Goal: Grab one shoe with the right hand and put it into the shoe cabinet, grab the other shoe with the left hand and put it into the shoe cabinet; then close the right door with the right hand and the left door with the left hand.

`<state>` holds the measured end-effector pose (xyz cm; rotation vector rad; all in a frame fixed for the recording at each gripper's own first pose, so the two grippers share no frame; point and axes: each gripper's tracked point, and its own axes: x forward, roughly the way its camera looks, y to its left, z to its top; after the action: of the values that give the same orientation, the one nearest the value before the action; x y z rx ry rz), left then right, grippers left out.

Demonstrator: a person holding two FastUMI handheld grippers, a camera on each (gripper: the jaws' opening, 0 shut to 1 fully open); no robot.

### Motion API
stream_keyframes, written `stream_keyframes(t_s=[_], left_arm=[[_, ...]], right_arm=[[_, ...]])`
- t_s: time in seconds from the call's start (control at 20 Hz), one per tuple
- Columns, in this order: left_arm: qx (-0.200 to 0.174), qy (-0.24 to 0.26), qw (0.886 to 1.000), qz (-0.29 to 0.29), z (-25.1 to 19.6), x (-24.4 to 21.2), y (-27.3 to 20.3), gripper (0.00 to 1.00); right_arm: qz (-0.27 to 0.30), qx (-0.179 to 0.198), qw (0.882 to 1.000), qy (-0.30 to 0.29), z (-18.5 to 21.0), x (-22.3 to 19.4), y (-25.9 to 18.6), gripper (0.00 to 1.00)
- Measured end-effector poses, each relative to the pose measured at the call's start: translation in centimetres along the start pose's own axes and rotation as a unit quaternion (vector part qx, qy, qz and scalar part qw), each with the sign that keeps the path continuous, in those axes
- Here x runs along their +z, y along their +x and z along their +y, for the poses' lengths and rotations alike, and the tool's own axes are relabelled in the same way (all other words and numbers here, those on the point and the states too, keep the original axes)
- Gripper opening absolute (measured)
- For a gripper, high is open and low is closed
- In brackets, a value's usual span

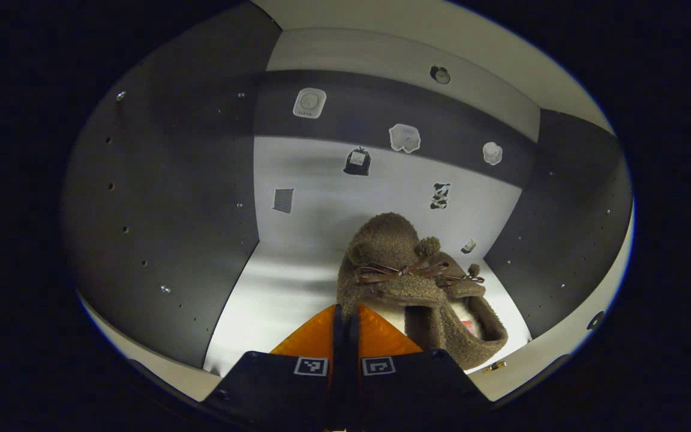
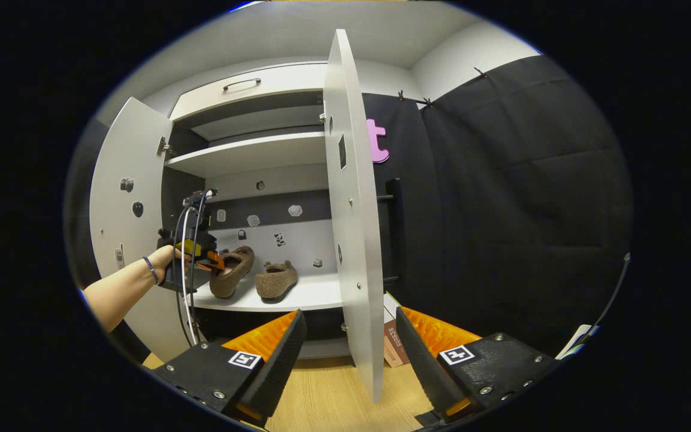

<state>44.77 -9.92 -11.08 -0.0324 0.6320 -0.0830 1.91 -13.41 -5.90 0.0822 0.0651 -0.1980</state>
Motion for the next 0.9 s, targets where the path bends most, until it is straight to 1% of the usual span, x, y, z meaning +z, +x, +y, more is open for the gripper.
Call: stream_keyframes(t_s=[0.15, 0.2, 0.25, 0.3, 0.35, 0.45, 0.6, 0.7, 0.8, 0.85, 0.9], left_arm=[[0.008, 0.019, 1.000, 0.018, 0.1, -0.6, 1.8, 0.07], [0.013, 0.023, 0.999, 0.022, 0.3, -0.8, 1.9, 0.08], [0.017, 0.025, 0.999, 0.022, 0.4, -0.8, 1.7, 0.12], [0.021, 0.026, 0.999, 0.010, 0.6, -0.1, 1.3, 0.13], [0.018, 0.027, 0.999, -0.005, 0.4, 0.6, 0.5, 0.30], [0.016, 0.034, 0.999, -0.030, 0.3, 1.9, -1.8, 0.36], [-0.004, 0.047, 0.995, -0.087, -0.9, 4.3, -6.2, 0.56], [-0.012, 0.050, 0.991, -0.122, -1.7, 5.4, -9.8, 0.57], [-0.024, 0.050, 0.987, -0.153, -2.5, 6.0, -13.9, 0.72], [-0.034, 0.049, 0.984, -0.166, -3.0, 6.1, -15.8, 0.77], [-0.040, 0.050, 0.982, -0.179, -3.4, 6.1, -18.0, 0.86]], right_arm=[[-0.002, -0.005, 1.000, -0.001, 0.0, 0.2, 0.0, 0.92], [-0.001, -0.004, 1.000, -0.001, 0.1, 0.2, 0.0, 0.92], [-0.001, -0.002, 1.000, -0.002, 0.2, 0.3, 0.0, 0.92], [-0.001, -0.001, 1.000, -0.004, 0.2, 0.3, 0.1, 0.92], [0.000, -0.001, 1.000, -0.005, 0.2, 0.2, 0.2, 0.92], [0.003, 0.004, 1.000, -0.002, 0.3, 0.0, 0.2, 0.92], [0.006, 0.013, 1.000, -0.001, 0.2, -0.1, 0.1, 0.93], [0.002, 0.018, 1.000, -0.007, 0.0, 0.1, 0.1, 0.93], [-0.002, 0.022, 1.000, -0.017, -0.5, 0.3, 0.0, 0.93], [-0.003, 0.023, 1.000, -0.021, -0.8, 0.4, -0.1, 0.93], [-0.004, 0.025, 0.999, -0.022, -1.2, 0.4, -0.1, 0.93]])
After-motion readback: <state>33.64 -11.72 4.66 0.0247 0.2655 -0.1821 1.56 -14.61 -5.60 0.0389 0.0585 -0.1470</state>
